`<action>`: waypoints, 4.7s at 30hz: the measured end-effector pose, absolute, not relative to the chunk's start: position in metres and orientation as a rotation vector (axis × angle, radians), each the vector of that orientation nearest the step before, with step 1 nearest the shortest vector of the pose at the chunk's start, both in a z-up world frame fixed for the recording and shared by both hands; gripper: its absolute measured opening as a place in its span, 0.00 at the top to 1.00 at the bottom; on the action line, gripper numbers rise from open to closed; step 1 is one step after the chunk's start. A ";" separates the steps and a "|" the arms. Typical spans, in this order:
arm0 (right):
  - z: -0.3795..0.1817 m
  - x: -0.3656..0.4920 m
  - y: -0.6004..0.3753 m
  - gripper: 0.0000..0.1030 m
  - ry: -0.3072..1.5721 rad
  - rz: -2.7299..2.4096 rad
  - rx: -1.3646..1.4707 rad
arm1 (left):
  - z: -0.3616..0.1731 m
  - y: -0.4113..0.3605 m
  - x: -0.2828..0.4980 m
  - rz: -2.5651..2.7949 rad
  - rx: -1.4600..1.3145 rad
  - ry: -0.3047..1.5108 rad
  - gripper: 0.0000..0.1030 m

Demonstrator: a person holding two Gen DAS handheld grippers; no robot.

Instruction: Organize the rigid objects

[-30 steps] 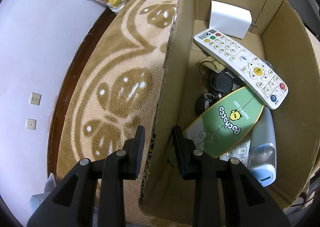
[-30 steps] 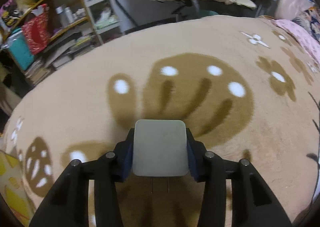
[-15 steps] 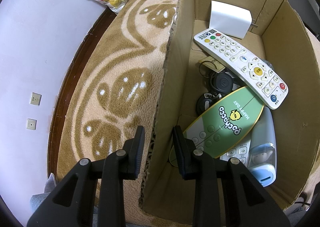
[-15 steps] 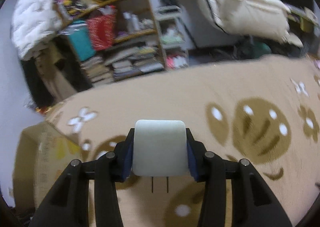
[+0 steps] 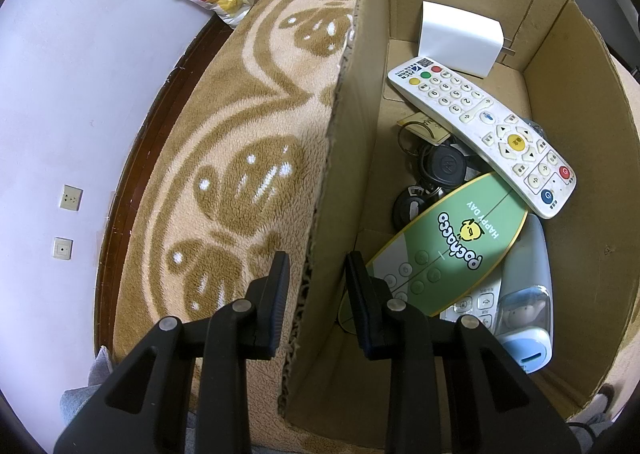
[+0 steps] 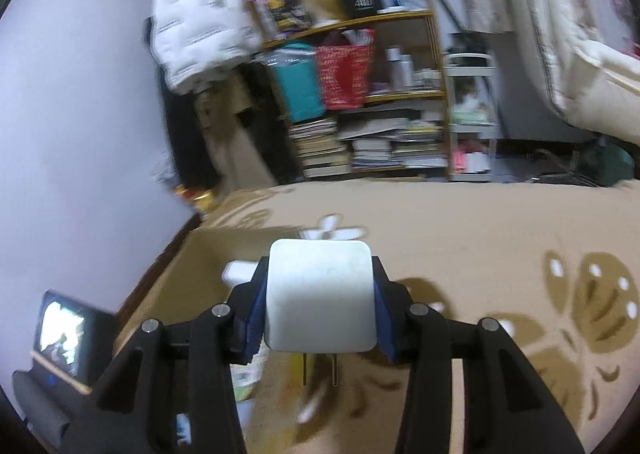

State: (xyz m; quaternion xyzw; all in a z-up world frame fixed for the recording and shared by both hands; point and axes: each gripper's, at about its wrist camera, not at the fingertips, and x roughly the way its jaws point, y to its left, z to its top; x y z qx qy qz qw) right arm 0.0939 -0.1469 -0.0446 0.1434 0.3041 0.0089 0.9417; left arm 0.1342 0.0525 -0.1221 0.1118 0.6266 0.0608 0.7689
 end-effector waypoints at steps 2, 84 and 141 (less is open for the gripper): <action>-0.047 0.092 -0.131 0.53 0.624 0.069 0.275 | -0.122 0.053 0.134 0.132 0.242 1.360 0.72; 0.003 -0.064 -0.150 0.00 0.586 -0.126 0.162 | 0.040 0.059 -0.013 -0.072 0.131 0.647 0.00; -0.015 -0.060 -0.153 0.00 0.613 -0.150 0.191 | 0.019 0.030 -0.018 -0.086 0.293 0.702 0.00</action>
